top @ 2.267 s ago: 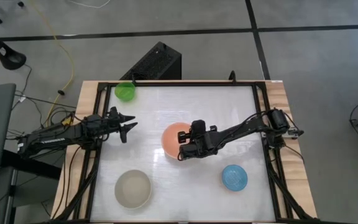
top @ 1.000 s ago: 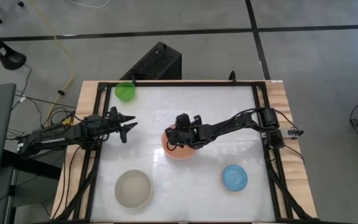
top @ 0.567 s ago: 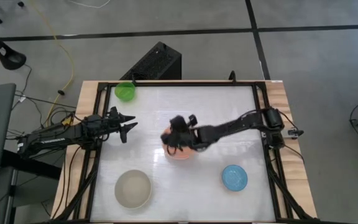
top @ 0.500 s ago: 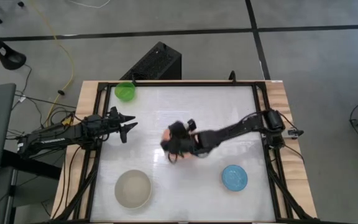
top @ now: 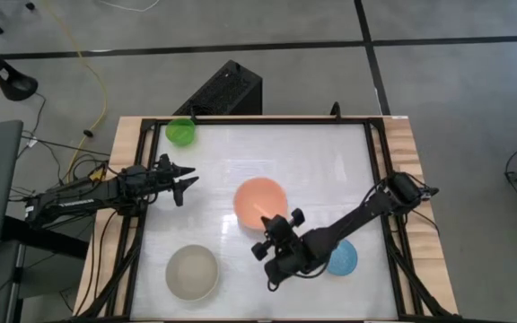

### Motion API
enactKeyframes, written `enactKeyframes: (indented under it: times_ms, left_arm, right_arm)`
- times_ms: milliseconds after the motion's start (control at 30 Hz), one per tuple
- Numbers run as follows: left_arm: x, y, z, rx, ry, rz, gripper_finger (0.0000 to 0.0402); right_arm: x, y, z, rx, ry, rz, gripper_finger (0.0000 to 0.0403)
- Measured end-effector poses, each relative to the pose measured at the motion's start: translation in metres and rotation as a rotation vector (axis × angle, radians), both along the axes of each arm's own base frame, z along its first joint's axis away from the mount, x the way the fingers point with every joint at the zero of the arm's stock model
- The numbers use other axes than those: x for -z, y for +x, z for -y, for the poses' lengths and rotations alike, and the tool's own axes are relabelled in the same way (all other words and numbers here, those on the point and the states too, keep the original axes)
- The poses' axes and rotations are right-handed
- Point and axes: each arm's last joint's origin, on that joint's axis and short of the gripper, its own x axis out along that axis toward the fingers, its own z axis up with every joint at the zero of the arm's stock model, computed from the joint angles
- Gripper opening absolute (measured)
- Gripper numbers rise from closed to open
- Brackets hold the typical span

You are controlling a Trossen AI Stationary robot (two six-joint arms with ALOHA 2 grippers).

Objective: Nest bowls inside each other
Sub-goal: Stack the pink bowl on top of the white bowl

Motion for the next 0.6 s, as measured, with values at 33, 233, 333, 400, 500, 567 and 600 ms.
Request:
enactKeyframes:
  times_ms: [33, 233, 333, 400, 500, 567, 600]
  left_arm:
    - [0.000, 0.000, 0.000, 0.000, 0.000, 0.000, 0.0158]
    - [0.000, 0.000, 0.000, -0.001, 0.000, 0.000, 0.0158]
    - [0.000, 0.000, 0.000, -0.001, 0.000, 0.000, 0.0158]
    - [0.000, 0.000, 0.000, -0.001, 0.000, 0.000, 0.0158]
    - [0.000, 0.000, 0.000, -0.001, 0.000, 0.000, 0.0158]
    - [0.000, 0.000, 0.000, -0.001, 0.000, 0.000, 0.0158]
    - [0.000, 0.000, 0.000, -0.001, 0.000, 0.000, 0.0158]
  right_arm:
    - [0.000, -0.001, -0.001, -0.006, 0.005, -0.001, 0.0010]
    - [0.018, 0.005, -0.004, 0.010, 0.003, -0.018, 0.0010]
    - [0.026, 0.007, -0.004, 0.017, 0.010, -0.026, 0.0010]
    - [0.032, 0.010, -0.003, 0.027, 0.012, -0.028, 0.0010]
    - [0.034, 0.010, -0.004, 0.028, 0.016, -0.026, 0.0010]
    - [0.032, 0.010, -0.004, 0.028, 0.021, -0.016, 0.0010]
    - [0.032, 0.010, -0.004, 0.027, 0.021, -0.017, 0.0010]
